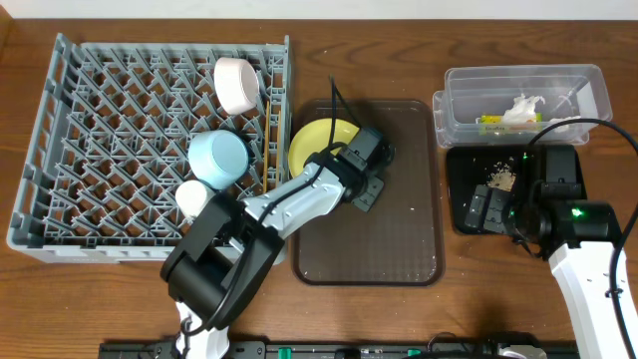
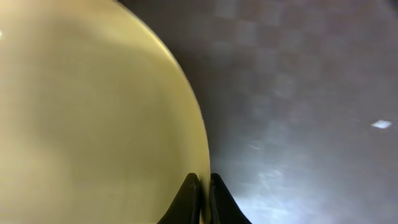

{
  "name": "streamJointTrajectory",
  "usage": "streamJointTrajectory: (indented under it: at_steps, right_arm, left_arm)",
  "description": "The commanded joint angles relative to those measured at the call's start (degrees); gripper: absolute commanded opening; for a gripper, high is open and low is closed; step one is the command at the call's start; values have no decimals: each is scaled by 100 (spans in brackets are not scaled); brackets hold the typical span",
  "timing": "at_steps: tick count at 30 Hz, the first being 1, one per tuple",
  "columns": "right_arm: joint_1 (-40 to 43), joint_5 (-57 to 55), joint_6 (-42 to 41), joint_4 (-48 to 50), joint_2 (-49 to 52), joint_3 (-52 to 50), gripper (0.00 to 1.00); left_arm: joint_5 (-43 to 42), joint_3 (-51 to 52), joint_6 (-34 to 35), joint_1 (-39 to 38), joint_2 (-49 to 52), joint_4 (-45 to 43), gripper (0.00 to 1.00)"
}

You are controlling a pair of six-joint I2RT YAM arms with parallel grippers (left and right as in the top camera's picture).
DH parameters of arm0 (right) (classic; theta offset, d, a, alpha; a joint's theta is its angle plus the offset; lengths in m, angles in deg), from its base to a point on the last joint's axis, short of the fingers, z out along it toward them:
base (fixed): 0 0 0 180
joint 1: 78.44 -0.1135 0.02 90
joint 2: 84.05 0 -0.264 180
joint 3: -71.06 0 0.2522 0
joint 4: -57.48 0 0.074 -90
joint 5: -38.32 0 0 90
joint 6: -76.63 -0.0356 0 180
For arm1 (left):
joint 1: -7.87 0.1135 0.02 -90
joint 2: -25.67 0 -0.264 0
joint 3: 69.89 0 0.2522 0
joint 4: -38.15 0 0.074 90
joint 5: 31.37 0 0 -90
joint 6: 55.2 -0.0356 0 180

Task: Sort waste into correct bins and load items into the dishwasher rack
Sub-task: 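Grasp the yellow plate's rim on the brown tray with left gripper, then stand the yellow plate upright in the rack's right edge slots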

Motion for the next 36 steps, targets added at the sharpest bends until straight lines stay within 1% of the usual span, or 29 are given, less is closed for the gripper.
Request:
streamJointTrajectory:
  at_steps: [1, 7, 11, 15, 18, 21, 26, 29, 32, 36]
  right_arm:
    - [85, -17, 31, -9, -9, 24, 99]
    - [85, -17, 31, -9, -9, 26, 99]
    - [85, -17, 31, -11, -9, 24, 99]
    - [85, -17, 31, -11, -9, 26, 99]
    - [85, -17, 31, -11, -9, 26, 99]
    - [85, -17, 31, -11, -9, 26, 99]
    - [85, -17, 31, -9, -9, 26, 99]
    - [85, -17, 31, -9, -9, 26, 99]
    - [85, -17, 31, -9, -9, 26, 99]
    - [85, -17, 31, -11, -9, 26, 99]
  left_arm:
    - [-402, 129, 170, -144, -444, 107, 6]
    - [-400, 129, 186, -133, -1360, 105, 6]
    - [-402, 129, 514, 136, -1996, 107, 6]
    - [-487, 129, 1034, 584, -2549, 107, 6]
    - [-1182, 129, 1290, 1176, -2881, 96, 6]
    - [-2264, 129, 1386, 1851, -2992, 74, 6]
    - [-4133, 131, 1397, 2920, -2811, 63, 6]
    - [-4975, 131, 1565, 3410, -2597, 63, 6]
    - [-5554, 131, 1663, 3768, -2354, 61, 6]
    - [-5818, 131, 1687, 4089, -2055, 66, 6]
